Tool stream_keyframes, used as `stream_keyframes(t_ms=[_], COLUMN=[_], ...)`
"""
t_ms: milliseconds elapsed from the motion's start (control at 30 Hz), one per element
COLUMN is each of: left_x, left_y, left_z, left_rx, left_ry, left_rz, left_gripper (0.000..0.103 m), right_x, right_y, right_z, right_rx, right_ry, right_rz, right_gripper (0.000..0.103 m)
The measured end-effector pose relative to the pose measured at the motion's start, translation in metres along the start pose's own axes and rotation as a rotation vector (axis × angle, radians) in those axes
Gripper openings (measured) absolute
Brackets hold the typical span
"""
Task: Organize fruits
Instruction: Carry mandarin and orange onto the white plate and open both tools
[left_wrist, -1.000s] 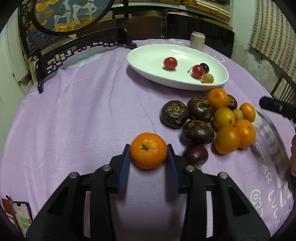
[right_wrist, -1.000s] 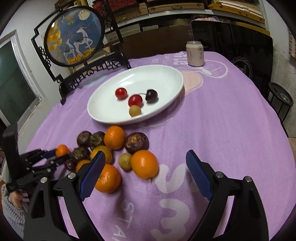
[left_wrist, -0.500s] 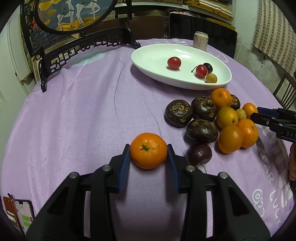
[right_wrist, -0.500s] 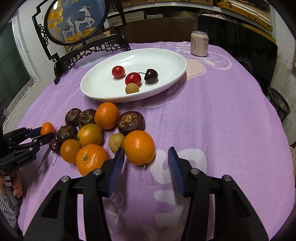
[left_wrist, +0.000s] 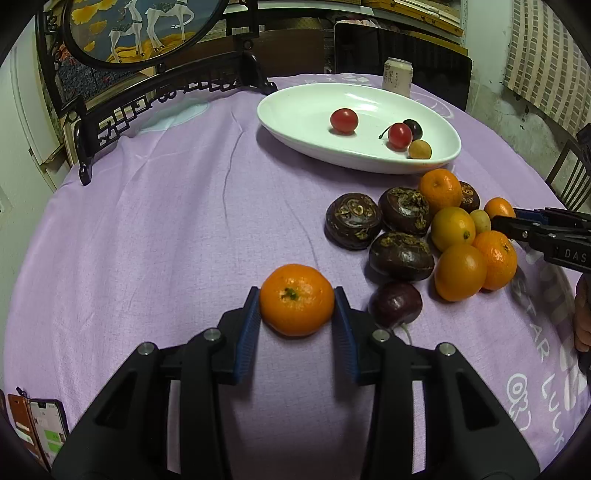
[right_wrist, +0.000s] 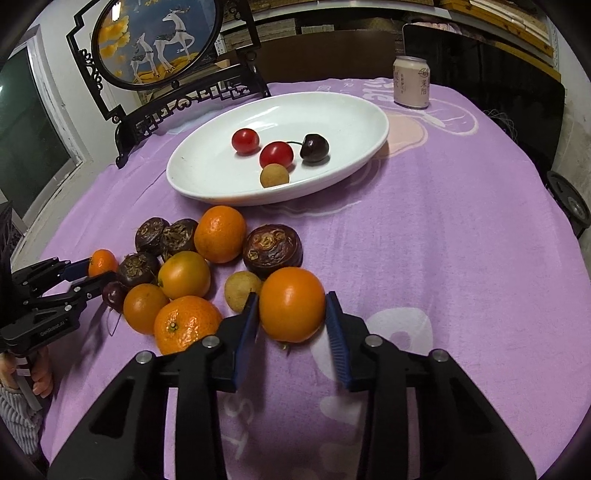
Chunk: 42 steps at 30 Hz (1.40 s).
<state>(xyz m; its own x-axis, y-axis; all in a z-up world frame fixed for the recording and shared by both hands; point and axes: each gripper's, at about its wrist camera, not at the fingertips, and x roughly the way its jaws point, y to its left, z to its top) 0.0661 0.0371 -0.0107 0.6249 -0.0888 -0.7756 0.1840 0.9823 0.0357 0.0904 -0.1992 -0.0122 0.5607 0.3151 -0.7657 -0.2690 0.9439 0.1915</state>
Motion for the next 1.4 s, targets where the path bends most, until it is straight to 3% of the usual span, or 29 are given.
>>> stream_keyframes(t_ms=[367,700,967,1033,1333,1400], left_x=[-0.014,-0.002,0.036,0.038,0.026,0.023], left_y=[-0.001,-0.029,-0.04,-0.041,-0.029,-0.025], left_z=[0.013,0.087,0.123,0.125,0.107,0.1], left_rx=[-0.021,0.027,-0.014,-0.021,-0.026,-0.029], left_ry=[-0.062,-0.117,-0.095,-0.104,-0.116,-0.113], left_rz=[-0.001,-0.031,-0.068,-0.061,-0.037,-0.027], left_gripper=[0.04,0.04,0.042,0.058,0.059,0.06], right_x=[-0.021,-0.02,0.017,0.022,0.002,0.0], right_y=[-0.014,-0.012,-0.02,-0.023,-0.03,-0.029], right_z=[0.007,0.062,0.094,0.097,0.082,0.075], right_rx=[0.07,0.091,0.148,0.169,0.18,0.177], right_ry=[-0.074,-0.122,-0.089,-0.074,-0.121,-0.12], right_rz=[-0.005,0.006,0.002,0.035,0.06,0.05], right_gripper=[0.036,0.036,0.037,0.049,0.05,0.056])
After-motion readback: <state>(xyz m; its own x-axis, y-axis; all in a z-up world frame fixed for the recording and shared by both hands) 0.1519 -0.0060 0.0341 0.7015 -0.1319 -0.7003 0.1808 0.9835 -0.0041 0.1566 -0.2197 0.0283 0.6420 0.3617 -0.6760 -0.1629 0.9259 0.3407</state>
